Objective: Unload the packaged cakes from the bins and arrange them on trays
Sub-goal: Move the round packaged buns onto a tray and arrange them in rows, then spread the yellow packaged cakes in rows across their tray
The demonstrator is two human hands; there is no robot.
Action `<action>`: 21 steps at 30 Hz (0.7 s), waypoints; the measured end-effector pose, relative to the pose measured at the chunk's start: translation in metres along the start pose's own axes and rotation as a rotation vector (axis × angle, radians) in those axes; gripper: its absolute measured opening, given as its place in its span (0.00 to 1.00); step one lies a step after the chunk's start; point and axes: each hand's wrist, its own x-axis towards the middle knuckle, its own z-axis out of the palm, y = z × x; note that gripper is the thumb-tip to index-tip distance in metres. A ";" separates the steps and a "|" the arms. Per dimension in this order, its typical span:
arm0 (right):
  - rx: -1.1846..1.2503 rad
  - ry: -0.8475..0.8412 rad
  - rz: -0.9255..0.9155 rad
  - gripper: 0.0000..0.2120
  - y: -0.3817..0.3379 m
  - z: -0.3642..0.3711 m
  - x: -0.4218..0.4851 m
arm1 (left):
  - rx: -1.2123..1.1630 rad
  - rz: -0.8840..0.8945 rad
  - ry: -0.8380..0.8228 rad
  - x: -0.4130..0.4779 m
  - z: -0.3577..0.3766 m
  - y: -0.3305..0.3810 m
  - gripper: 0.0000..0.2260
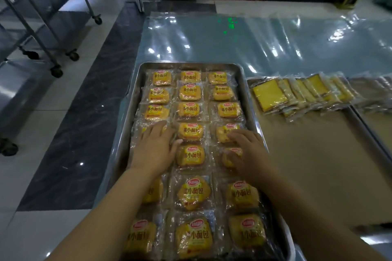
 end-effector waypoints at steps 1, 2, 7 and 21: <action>0.000 0.015 -0.003 0.19 0.004 -0.006 0.000 | -0.018 0.022 0.021 0.002 -0.003 0.010 0.19; 0.006 0.026 -0.009 0.18 0.010 -0.013 0.000 | -0.037 0.045 0.035 0.004 -0.005 0.020 0.18; 0.117 0.061 0.013 0.14 0.051 -0.053 -0.001 | -0.112 0.163 0.086 0.018 -0.003 0.081 0.14; -0.040 0.054 0.157 0.10 0.219 -0.131 0.039 | -0.225 0.129 0.070 0.091 0.056 0.240 0.09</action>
